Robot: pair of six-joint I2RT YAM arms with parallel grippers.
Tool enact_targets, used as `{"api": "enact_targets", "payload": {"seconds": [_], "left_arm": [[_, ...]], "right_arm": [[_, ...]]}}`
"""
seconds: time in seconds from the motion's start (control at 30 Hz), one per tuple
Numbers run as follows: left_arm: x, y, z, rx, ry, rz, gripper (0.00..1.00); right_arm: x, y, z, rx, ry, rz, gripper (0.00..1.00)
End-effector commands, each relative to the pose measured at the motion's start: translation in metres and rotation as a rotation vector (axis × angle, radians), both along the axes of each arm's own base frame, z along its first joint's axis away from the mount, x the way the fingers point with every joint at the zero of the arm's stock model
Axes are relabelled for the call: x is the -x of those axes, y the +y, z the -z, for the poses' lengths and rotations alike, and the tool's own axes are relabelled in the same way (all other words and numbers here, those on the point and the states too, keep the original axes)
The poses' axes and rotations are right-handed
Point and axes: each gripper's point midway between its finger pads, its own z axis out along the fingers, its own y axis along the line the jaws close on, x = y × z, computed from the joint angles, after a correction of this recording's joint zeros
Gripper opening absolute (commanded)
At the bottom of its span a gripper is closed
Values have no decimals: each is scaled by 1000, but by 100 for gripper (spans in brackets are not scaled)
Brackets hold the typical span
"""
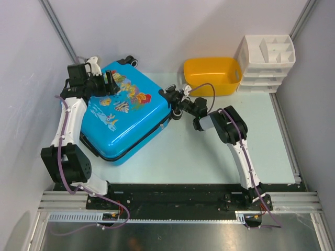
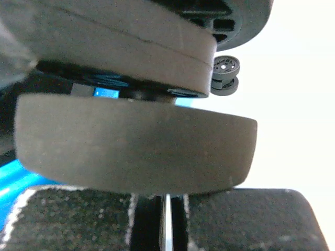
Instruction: Open, take out, and arrange the luggage
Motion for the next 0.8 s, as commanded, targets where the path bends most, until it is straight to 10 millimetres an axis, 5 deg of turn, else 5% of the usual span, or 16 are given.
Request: {"api": "enact_targets", "payload": {"seconds": [0.0, 0.03, 0.1, 0.2, 0.23, 0.27, 0.47, 0.77], "left_arm": [[9, -4, 22, -16, 98, 31, 82], [9, -7, 22, -13, 98, 39, 83], [9, -7, 20, -10, 93, 43, 86], [9, -11, 4, 1, 56, 56, 90], [10, -11, -4, 2, 35, 56, 91], [10, -12, -13, 6, 17, 58, 91], [20, -18, -48, 18, -64, 72, 93], [48, -22, -64, 40, -107, 71, 93]], "right_arm": [[-14, -6, -56, -199, -132, 65, 0], [-12, -6, -53, -198, -119, 62, 0], [-8, -8, -53, -192, -105, 57, 25], [-5, -25, -55, -163, -68, 70, 46], [-7, -36, -70, -161, -80, 87, 51], [-8, -43, -58, -124, -21, 96, 55], [-9, -76, -56, -8, 224, 105, 63], [12, -73, -33, 23, 571, 86, 70]]}}
